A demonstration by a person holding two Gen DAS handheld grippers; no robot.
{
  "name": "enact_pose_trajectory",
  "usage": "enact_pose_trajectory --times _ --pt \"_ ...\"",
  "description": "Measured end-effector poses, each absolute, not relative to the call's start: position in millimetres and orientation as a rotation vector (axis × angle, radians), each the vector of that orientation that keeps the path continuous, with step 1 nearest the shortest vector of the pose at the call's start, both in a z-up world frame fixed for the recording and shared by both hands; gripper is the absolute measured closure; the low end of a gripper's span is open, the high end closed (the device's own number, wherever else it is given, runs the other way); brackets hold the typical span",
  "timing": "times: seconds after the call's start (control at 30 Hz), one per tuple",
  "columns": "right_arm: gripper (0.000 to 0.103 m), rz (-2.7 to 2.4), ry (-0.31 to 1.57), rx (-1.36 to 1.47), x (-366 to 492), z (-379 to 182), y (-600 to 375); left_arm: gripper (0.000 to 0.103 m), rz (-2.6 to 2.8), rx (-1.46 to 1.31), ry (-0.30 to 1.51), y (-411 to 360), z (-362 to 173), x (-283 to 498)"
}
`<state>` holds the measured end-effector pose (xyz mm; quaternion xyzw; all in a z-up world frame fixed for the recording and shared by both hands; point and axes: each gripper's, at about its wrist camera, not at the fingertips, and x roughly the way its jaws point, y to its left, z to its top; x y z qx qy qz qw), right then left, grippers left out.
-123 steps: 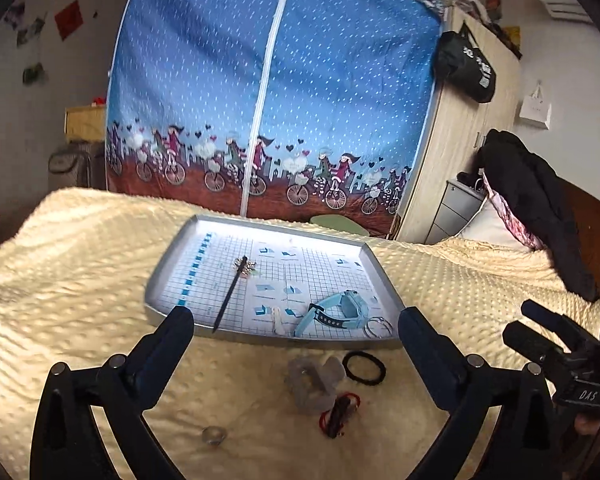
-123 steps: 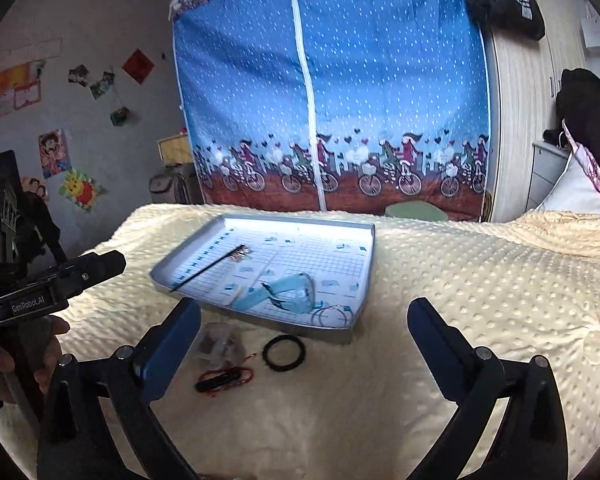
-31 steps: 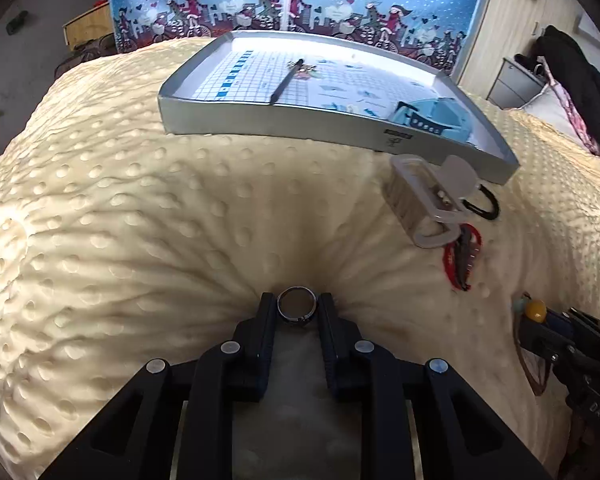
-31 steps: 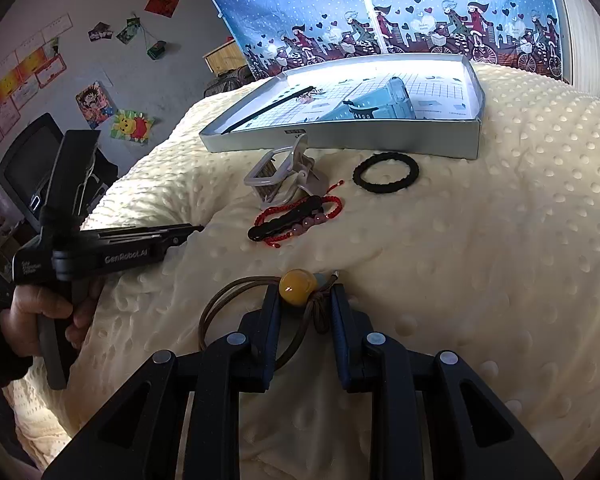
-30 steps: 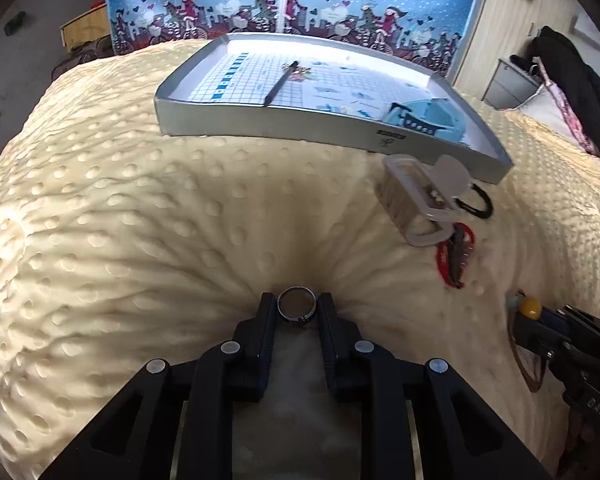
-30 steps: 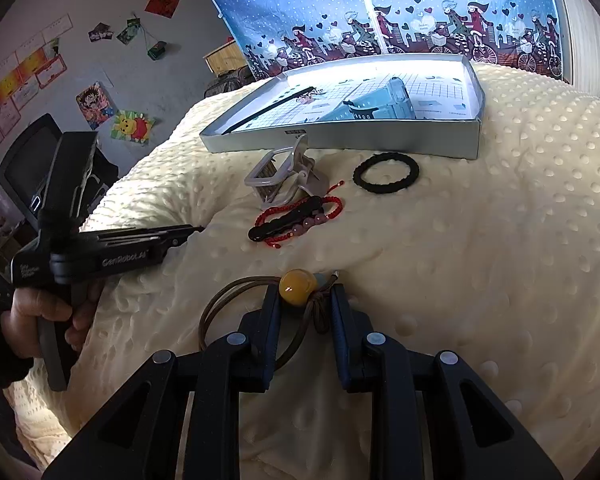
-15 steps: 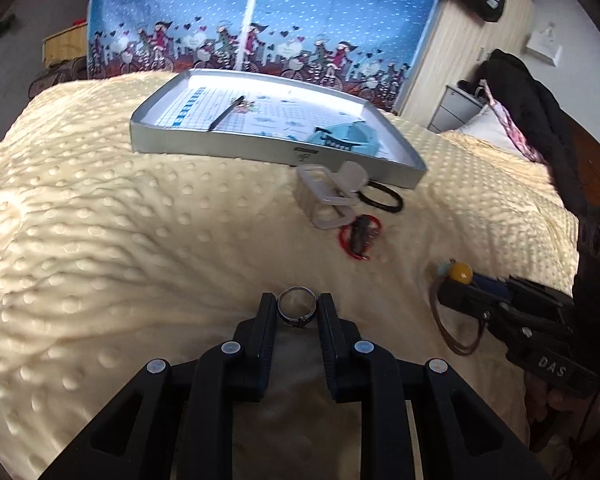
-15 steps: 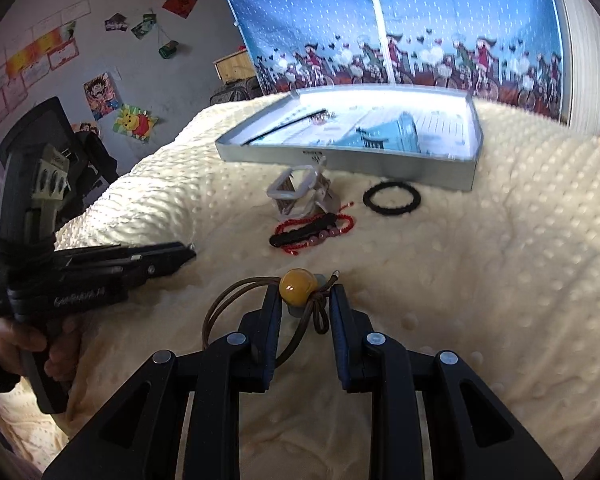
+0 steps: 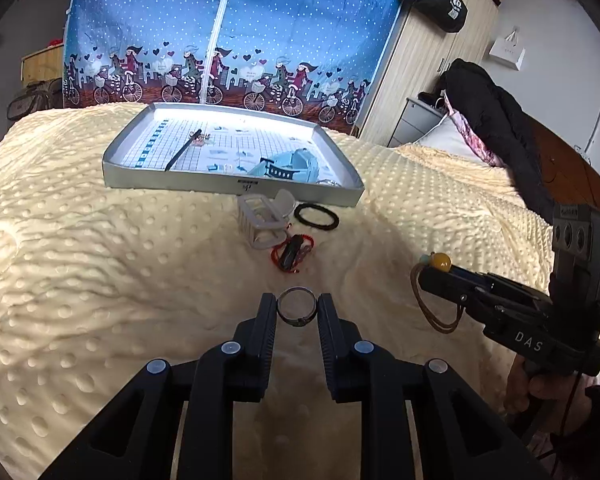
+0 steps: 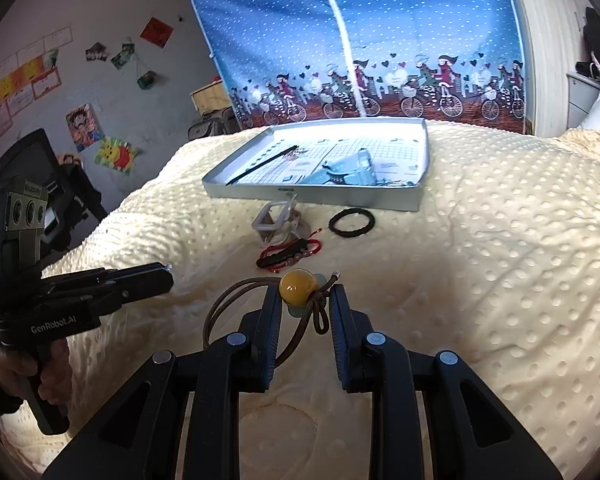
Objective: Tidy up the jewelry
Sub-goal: 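Carry the ring in the left tool while the right tool carries the cord into the tray, release both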
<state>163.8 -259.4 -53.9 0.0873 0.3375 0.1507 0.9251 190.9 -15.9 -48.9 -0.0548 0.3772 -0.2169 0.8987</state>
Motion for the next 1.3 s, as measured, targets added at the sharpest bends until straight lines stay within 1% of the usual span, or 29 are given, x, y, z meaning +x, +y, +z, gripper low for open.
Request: enact_pose_trajectory --times 0.17,0.3,0.43,0.57,0.73,0.9,1.07,1.3 --pt "0.082 0.289 0.687 0.184 171 -46 -266 0.083 -0.44 -0.076 0.771 -20 -36 205" --pt "0.082 0.295 0.71 0.145 190 -34 -270 0.083 -0.445 -0.035 0.783 -19 -25 232" --pt "0.082 0.28 0.707 0.063 225 -18 -272 0.083 -0.429 -0.026 0.769 -16 -18 268" --pt "0.082 0.245 0.682 0.092 265 -10 -276 0.083 -0.392 -0.054 0.764 -15 -21 308" --pt "0.082 0.196 0.694 0.14 318 -27 -275 0.083 -0.394 -0.044 0.755 -19 -28 347" --pt "0.082 0.136 0.716 0.215 349 -47 -278 0.083 -0.414 -0.079 0.751 -25 -47 382" --pt "0.081 0.116 0.757 0.227 369 -65 -277 0.083 -0.41 -0.108 0.781 -32 -71 402" --pt "0.081 0.089 0.782 0.183 376 -75 -271 0.083 -0.425 -0.142 0.79 -33 -82 411"
